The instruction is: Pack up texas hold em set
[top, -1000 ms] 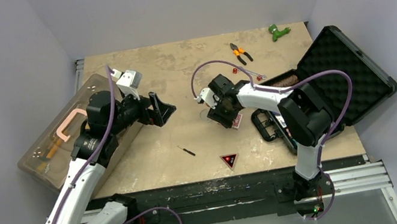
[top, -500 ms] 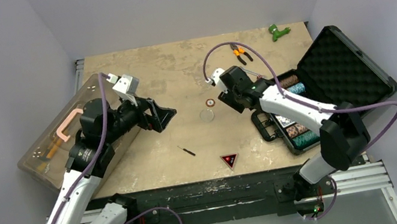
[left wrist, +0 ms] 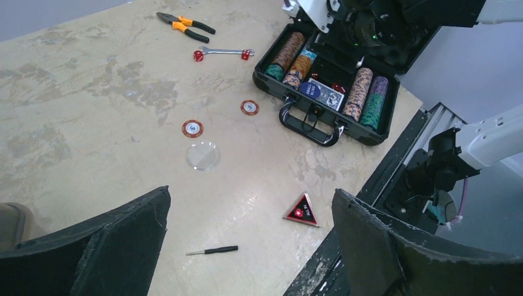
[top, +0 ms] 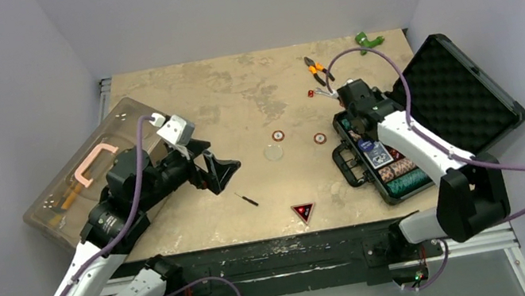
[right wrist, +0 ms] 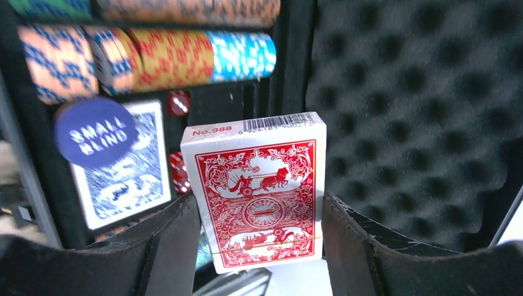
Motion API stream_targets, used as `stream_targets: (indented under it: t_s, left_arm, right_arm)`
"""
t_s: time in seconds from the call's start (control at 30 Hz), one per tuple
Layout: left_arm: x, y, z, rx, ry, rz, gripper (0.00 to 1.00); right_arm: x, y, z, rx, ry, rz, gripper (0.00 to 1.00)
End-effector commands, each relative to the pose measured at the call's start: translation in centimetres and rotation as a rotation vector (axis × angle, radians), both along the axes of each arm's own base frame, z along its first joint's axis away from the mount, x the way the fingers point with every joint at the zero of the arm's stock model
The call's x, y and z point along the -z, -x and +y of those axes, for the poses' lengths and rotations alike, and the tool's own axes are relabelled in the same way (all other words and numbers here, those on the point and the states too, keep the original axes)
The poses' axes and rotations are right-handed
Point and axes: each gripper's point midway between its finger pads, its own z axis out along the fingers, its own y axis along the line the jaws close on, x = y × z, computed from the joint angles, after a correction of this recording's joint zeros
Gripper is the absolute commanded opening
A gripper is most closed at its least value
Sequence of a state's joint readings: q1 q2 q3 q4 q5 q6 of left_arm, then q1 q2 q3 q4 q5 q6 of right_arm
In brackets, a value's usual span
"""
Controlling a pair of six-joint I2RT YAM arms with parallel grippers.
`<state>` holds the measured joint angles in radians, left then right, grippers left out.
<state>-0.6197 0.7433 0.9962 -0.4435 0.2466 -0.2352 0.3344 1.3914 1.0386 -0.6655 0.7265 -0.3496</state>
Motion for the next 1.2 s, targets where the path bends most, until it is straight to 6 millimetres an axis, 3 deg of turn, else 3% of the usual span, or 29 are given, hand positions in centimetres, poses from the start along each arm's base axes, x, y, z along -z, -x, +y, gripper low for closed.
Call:
stream_targets:
  t_s: [0.0, 0.13, 0.3, 0.6, 0.73, 1.17]
  left_arm:
    - [-1.6, 0.0, 0.6, -0.034, -0.022, -0.084, 1.00]
    - [-1.6, 0.1, 1.1, -0.056, -0.047, -0.110, 1.00]
    - [-1.5, 0.1, 1.3, -0.073, -0.067, -0.124, 1.00]
    - [-0.9, 0.0, 0.8, -0.058, -0.097, -0.120, 1.00]
    - [-0.6, -0.1, 0.7, -0.059, -0.112, -0.119, 1.00]
    - [-0.3, -0.2, 0.7, -0.066, -0.132, -0.123, 1.00]
  right_arm:
    - [-0.1, 0.7, -3.0, -0.047, 0.105, 0.046, 0.21]
    - [1.0, -0.1, -5.5, 0.008, 0.036, 0.049, 0.21]
    - [2.5, -0.6, -7.0, 0.024, -0.053, 0.055, 0.22]
    - [5.8, -1.5, -5.9, -0.019, -0.182, 0.116, 0.23]
    - [7.2, -1.4, -7.1, 0.029, -0.183, 0.145, 0.23]
    - [7.8, -1.6, -8.9, 0.101, -0.182, 0.146, 0.23]
